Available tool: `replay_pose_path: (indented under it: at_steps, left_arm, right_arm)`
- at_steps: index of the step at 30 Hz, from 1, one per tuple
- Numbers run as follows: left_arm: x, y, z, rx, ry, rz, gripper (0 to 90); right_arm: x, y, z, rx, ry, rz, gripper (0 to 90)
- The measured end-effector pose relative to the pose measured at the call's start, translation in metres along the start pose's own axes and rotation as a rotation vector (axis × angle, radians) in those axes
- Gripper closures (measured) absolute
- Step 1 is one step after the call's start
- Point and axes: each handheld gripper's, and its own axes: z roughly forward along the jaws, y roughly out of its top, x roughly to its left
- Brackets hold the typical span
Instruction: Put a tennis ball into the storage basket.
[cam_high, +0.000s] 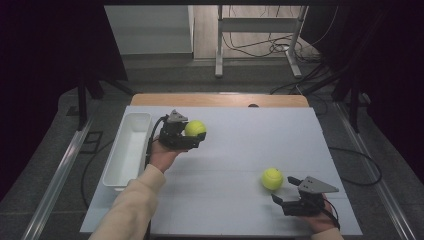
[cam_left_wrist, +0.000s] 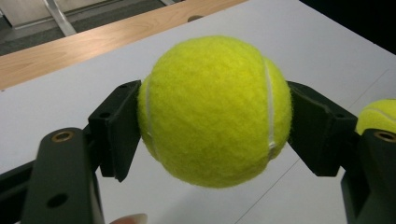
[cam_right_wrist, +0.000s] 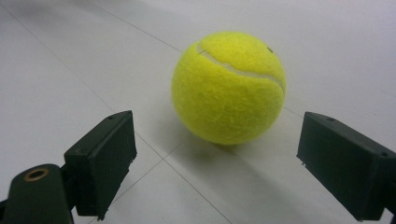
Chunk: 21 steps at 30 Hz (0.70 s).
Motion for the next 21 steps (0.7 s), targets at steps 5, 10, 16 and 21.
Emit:
replay_pose_path:
  at_steps: [5, 10, 16, 21]
  left_arm:
    - [0.003, 0.000, -0.003, -0.004, 0.002, -0.011, 25.8]
    - [0.007, 0.001, -0.006, -0.014, 0.006, -0.017, 25.8]
    - [0.013, 0.000, -0.011, -0.016, 0.021, -0.025, 25.8]
    - [0.020, -0.001, -0.017, -0.022, 0.037, -0.038, 25.8]
  right_arm:
    - [0.000, 0.000, 0.000, 0.002, -0.001, 0.000, 12.2]
    - [0.000, 0.000, 0.000, 0.002, -0.001, -0.001, 12.2]
    - [0.000, 0.000, 0.000, 0.003, -0.001, -0.002, 12.2]
    - [0.000, 0.000, 0.000, 0.004, -0.002, -0.003, 12.2]
